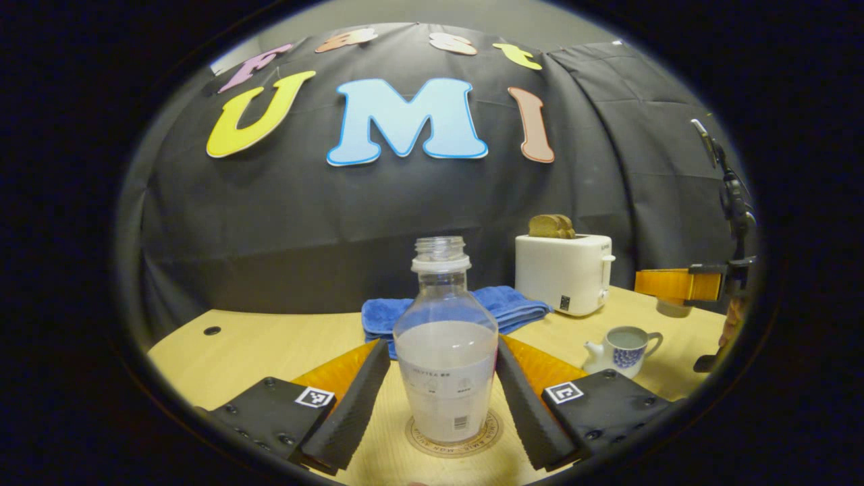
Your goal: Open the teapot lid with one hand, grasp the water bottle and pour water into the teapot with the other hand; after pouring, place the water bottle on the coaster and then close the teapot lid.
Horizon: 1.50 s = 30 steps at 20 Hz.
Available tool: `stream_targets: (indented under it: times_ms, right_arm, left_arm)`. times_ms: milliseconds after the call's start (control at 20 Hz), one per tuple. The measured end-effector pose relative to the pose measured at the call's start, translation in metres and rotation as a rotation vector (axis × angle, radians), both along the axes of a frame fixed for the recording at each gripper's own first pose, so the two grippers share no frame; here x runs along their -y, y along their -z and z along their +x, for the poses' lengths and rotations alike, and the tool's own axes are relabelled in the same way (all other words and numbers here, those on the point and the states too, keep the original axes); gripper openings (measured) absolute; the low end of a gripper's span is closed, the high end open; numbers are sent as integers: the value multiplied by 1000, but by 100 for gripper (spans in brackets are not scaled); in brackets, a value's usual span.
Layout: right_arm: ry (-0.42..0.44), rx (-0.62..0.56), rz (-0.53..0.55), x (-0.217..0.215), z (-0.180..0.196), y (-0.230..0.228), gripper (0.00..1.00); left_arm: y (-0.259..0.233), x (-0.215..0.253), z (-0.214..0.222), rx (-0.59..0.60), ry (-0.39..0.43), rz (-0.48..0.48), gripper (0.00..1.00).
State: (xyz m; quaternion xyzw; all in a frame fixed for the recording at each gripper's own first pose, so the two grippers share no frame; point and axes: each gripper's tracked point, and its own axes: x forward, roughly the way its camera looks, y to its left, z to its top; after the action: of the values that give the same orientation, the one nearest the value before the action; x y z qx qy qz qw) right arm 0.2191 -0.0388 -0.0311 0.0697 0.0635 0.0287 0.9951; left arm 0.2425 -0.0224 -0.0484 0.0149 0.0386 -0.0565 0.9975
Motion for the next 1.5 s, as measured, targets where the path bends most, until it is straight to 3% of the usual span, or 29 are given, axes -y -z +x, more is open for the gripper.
stream_targets:
  times_ms: [150,350,700,1300,1500]
  right_arm:
    - [-8,33,19,-4,2,-3,8]
    - [-81,63,78,-27,9,0,8]
    - [-82,75,48,-43,20,10,8]
    - [-13,33,0,-36,41,37,8]
    - [-20,17,31,-36,41,40,8]
  left_arm:
    - [-1,-1,-6,2,4,-11,100]
    - [1,-8,-24,2,0,-23,100]
    - [-9,-19,-62,35,-3,-92,100]
    - [-13,-3,-69,39,48,-111,100]
    - [-11,-2,-68,38,54,-121,100]
